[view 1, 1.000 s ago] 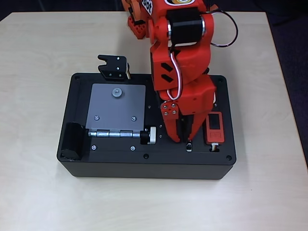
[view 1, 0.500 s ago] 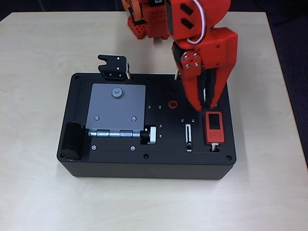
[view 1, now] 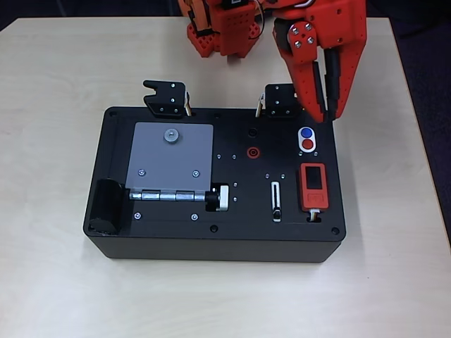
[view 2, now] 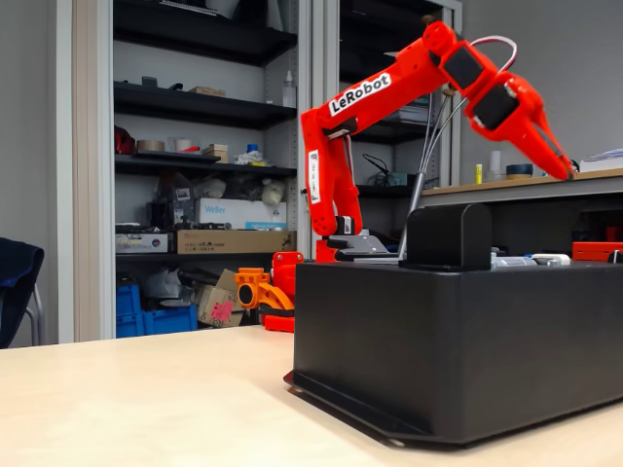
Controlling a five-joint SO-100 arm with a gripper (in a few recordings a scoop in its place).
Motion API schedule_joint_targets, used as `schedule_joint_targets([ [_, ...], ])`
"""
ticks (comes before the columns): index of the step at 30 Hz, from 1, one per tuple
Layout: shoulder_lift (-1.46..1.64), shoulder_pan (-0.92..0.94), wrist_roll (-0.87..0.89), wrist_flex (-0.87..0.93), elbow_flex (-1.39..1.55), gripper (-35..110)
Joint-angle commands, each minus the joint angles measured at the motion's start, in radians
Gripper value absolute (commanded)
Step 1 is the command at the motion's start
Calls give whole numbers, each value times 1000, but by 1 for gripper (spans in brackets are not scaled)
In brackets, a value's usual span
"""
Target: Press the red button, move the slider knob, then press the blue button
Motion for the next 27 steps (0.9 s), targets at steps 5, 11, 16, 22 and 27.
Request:
schedule_joint_targets([
  [5,132,-17,-25,-40,48,0],
  [11,161,-26,12,-49,89,5],
  [16,189,-44,77,-37,110,5],
  [22,201,-83,166,-54,132,5],
  [27,212,-121,244,-109,192,6],
])
